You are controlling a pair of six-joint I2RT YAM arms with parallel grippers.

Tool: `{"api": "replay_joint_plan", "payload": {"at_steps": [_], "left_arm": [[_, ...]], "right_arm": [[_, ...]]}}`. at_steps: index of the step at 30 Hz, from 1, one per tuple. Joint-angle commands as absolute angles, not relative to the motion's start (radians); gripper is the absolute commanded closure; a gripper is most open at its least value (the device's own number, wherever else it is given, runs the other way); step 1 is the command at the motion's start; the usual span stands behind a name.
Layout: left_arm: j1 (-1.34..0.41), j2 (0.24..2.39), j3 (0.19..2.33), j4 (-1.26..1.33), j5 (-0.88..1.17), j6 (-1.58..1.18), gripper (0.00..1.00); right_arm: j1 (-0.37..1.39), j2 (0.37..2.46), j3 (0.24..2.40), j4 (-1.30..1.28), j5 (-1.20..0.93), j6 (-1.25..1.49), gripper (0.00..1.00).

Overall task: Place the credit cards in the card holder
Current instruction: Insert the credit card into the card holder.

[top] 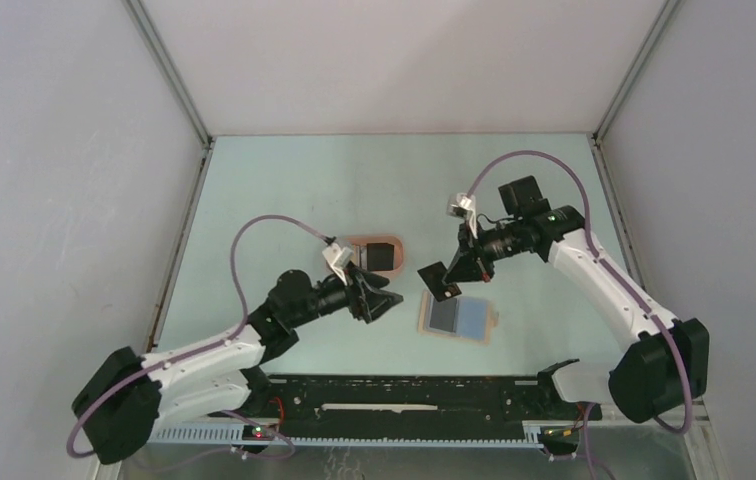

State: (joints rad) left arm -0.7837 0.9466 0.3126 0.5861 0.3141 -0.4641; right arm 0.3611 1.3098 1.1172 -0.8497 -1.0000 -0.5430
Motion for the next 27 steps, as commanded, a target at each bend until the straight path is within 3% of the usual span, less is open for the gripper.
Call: {"api": "replay_joint_plan", "payload": {"at_steps": [1,11,22,27], "left_arm": [[-0.866,1.064,0.258,0.949,0.298,-0.426,0.29],[-0.938,1.244,0.352,1.129,0.313,-0.451,0.31],[-0.958,1.354,0.452,1.179,0.352,-0.505,0.48],[-0.962,1.408,0.503,1.179,0.38,-0.537,0.62]], "right_arm": [[0.278,1.244,1.084,-0.902,-1.204,-0.687,1.0],[0.249,1.241,1.082,-0.95,-1.331,-0.721,1.0],[0.244,1.265,1.083,-0.945,-1.38,-0.702,1.0],[0.243,1.27,1.083,-0.938,-1.367,-0.691,1.0]]}}
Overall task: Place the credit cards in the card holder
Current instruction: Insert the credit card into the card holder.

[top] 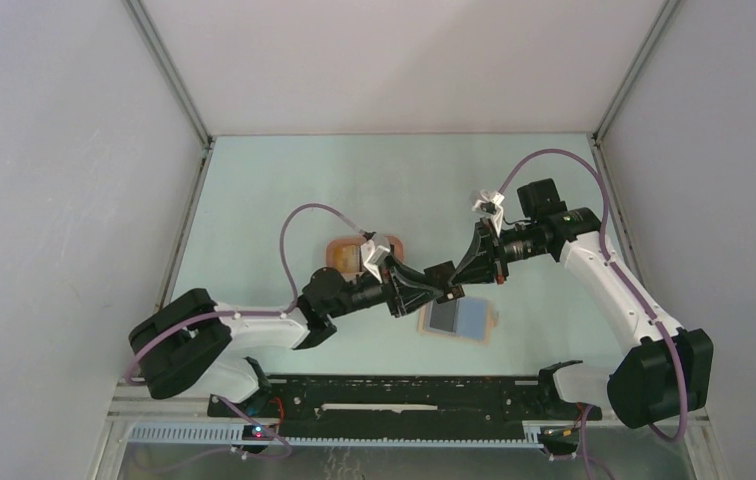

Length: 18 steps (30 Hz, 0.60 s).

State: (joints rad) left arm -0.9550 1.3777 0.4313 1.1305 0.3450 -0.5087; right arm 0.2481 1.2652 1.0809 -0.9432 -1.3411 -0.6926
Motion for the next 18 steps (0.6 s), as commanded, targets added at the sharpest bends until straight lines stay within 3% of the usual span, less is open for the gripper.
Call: {"api": "replay_joint_plan", "payload": {"at_steps": [1,4,6,10,12,14,18], "left_arm": [[-0.962,1.415,0.51,1.179,0.389,-0.542,0.68],[-0.962,1.43,0.528,1.176,0.426,-0.546,0.98],[-0.962,1.431,0.525,1.171,0.44,-0.543,1.0],[-0.958,1.399,0.522,1.075,0.461,-0.502,1.0],[-0.955,1.369,0.538,0.954,0.477,-0.456,1.0],[-0.952,1.335,0.564,0.816,0.501,-0.402,1.0],[-0.936,1.273,0.629,0.534,0.568,-0.285,1.0]], "right_arm": [[0.242,1.273,1.082,-0.936,-1.364,-0.688,1.0],[0.24,1.28,1.082,-0.933,-1.356,-0.68,1.0],[0.239,1.279,1.082,-0.932,-1.348,-0.68,0.99],[0.235,1.265,1.083,-0.93,-1.322,-0.68,0.65],[0.233,1.25,1.084,-0.932,-1.301,-0.681,0.53],[0.233,1.241,1.091,-0.954,-1.286,-0.706,0.47],[0.233,1.241,1.118,-1.052,-1.267,-0.813,0.45]]}}
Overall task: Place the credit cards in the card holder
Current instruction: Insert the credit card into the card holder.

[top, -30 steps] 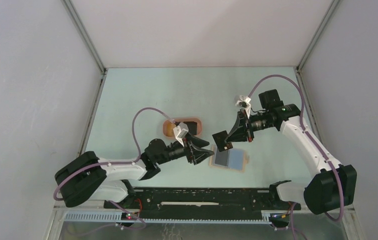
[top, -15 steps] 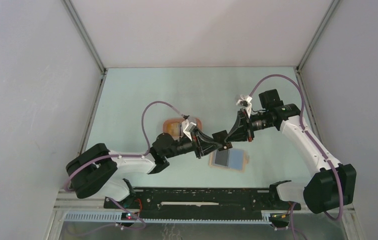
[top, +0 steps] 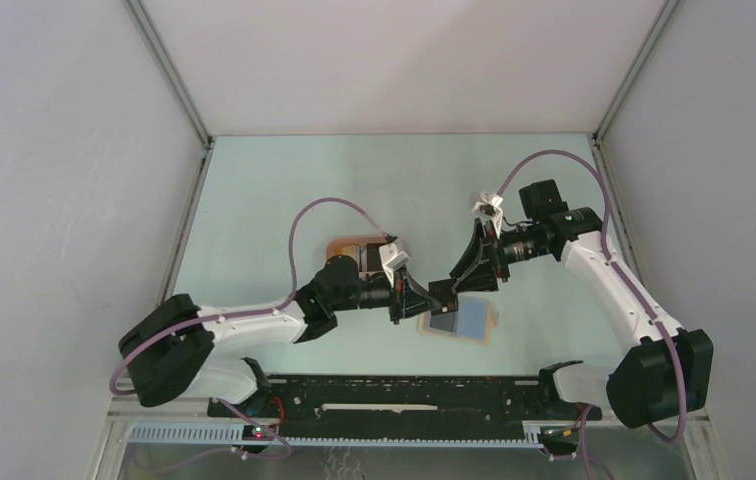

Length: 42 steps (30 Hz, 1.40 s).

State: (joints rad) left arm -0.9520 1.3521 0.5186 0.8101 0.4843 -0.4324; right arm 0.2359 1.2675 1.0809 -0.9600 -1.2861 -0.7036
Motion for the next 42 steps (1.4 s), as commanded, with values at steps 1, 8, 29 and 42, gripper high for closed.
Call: {"api": "replay_joint_plan", "payload": {"at_steps": [1,8,29,42], "left_arm": [[-0.933,1.266,0.645,0.488,0.585,-0.263,1.0],[-0.927,1.289,0.772,0.253,0.685,-0.146,1.0],[-0.872,1.158,0.585,0.368,0.368,-0.261,0.6],[-0.934,1.033,0.304,0.662,0.042,-0.384,0.42]], "right_arm": [[0.233,1.247,1.125,-1.088,-1.268,-0.855,0.45],[0.233,1.292,1.164,-1.24,-1.297,-1.028,0.46],[0.153,1.337,1.089,-1.034,-1.245,-0.714,1.0],[-0.073,1.099,0.62,-0.402,-1.063,-0.06,1.0]]}}
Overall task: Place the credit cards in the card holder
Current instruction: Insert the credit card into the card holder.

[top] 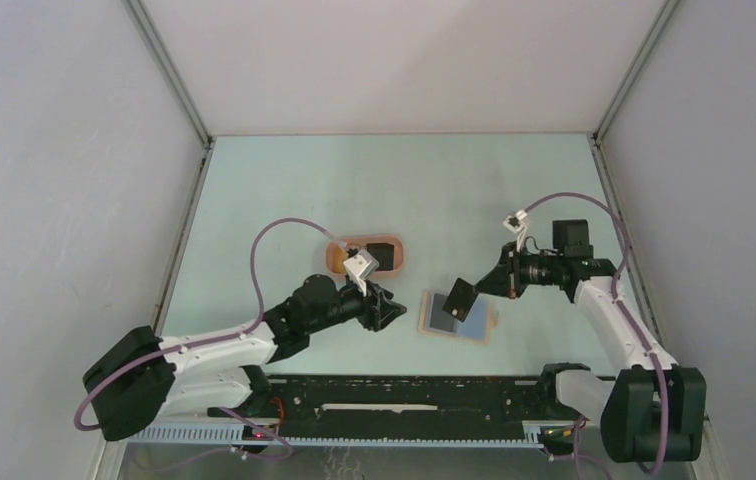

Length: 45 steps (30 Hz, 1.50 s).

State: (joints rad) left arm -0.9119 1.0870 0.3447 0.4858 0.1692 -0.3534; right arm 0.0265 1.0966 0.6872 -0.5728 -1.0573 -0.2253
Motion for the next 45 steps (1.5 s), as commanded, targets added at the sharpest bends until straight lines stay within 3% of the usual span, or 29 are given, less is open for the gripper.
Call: {"api": "replay_joint_plan", "payload": {"at_steps": [1,5,21,33,45], "left_arm": [[-0.934,1.033,0.301,0.673,0.04,-0.385,0.4],[-0.935,1.092,0.327,0.692,0.064,-0.398,0.39],[-1.022,1.405,0.436,0.695,-0.039,-0.483,0.39],[-1.044,1.457,0.469,0.669,-0.074,-0.472,0.38],[-1.051,1.524,0.502,0.651,-0.055,-0.508,0.39]], "right_arm": [[-0.102,1.112,0.601,-0.393,-1.076,-0.047,1.0],[-0.184,1.176,0.589,-0.381,-1.095,-0.012,1.0],[-0.189,1.323,0.574,-0.351,-1.02,0.108,1.0],[-0.261,1.289,0.505,-0.317,-1.001,0.158,1.0],[-0.239,1.4,0.527,-0.315,-1.04,0.144,1.0]]}}
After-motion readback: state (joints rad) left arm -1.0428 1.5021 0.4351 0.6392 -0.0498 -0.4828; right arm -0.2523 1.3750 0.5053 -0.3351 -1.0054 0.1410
